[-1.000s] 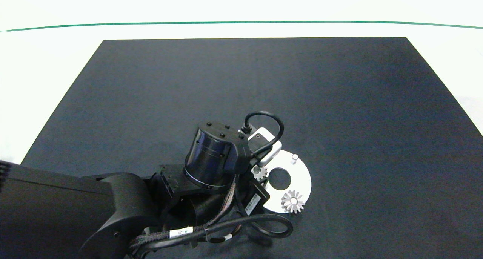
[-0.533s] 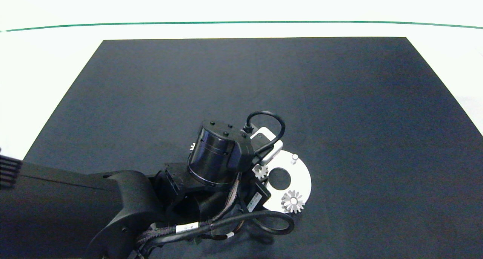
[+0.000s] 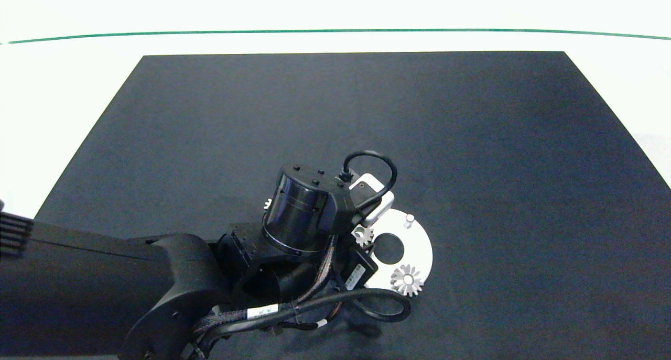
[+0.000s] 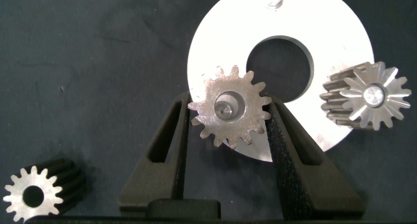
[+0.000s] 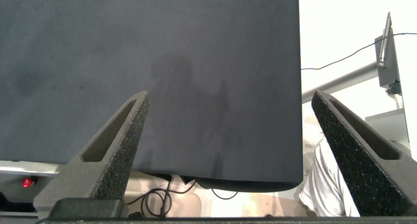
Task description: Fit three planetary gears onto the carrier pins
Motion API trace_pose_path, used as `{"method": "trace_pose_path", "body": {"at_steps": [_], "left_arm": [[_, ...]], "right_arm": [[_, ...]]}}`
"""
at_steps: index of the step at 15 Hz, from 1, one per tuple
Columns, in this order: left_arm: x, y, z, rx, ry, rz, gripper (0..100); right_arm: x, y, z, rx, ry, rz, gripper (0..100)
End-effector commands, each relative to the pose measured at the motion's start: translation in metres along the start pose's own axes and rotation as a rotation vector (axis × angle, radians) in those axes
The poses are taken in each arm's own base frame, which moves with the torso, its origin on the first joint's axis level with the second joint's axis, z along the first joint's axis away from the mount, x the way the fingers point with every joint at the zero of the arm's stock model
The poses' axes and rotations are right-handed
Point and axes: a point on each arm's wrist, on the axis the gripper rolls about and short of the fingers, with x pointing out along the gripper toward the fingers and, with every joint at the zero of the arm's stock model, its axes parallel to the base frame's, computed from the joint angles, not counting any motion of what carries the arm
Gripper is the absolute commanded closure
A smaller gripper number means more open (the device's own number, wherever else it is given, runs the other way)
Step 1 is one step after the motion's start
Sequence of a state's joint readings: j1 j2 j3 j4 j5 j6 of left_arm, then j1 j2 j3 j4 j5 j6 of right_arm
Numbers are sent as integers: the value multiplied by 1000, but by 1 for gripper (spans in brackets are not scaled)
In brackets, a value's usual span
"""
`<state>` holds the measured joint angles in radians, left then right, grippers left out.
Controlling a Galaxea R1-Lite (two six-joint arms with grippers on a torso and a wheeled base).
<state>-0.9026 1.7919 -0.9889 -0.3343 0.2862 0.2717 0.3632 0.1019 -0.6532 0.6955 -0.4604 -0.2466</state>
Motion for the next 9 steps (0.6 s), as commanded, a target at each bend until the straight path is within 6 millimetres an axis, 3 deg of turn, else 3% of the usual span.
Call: {"method": "trace_pose_path", "body": {"at_steps": [1, 9], "left_arm": [[0, 0, 0, 0, -1, 3, 93], [1, 1, -4, 3, 12, 4, 93]], "right_arm": [[0, 0, 0, -3, 3, 0, 0], [0, -1, 0, -3, 0, 2, 0]]}}
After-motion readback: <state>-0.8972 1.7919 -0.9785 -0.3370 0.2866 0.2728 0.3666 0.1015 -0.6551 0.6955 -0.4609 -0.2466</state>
